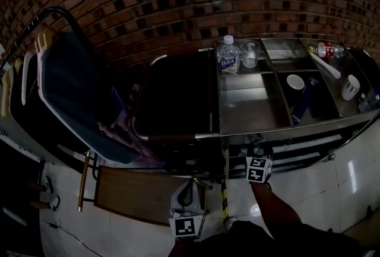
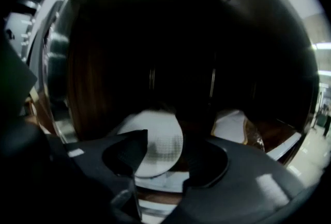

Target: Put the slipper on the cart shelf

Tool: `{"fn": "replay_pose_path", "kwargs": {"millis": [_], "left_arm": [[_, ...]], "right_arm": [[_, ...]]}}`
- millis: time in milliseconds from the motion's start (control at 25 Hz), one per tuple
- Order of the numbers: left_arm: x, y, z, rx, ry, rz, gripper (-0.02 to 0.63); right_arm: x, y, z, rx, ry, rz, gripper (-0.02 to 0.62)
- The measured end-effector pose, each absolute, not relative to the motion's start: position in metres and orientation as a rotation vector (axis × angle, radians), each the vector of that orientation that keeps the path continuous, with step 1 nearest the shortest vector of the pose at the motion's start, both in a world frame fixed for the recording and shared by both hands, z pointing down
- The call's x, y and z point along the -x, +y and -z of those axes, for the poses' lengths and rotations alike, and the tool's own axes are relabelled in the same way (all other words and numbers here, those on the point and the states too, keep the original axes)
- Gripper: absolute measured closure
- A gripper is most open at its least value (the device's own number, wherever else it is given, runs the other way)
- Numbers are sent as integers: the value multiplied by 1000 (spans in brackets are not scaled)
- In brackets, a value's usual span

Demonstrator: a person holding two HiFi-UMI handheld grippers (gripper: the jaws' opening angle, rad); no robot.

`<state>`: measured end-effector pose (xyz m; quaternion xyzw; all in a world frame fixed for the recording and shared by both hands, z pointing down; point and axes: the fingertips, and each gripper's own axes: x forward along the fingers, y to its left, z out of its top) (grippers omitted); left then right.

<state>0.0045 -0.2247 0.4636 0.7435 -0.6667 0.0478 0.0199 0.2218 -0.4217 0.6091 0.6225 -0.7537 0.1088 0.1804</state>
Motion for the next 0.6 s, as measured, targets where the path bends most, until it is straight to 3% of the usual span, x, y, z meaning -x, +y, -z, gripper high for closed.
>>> {"fn": "replay_pose_path", "kwargs": {"millis": [80, 200, 360, 600], "left_arm": [[-5, -225, -467, -2304, -2059, -154, 591], [-8, -224, -476, -2282, -2037, -136, 591], [-19, -227, -470, -2323, -1982, -99, 591], [-31, -225, -458, -2400, -1920, -46, 591]], "right_arm": [[-219, -412, -574, -1801, -2245, -300, 423], [-210, -380, -536, -1763, -2358, -237, 439], [-204, -335, -512, -1709, -2411, -105, 520], [-188, -283, -485, -1673, -2454, -26, 584]]}}
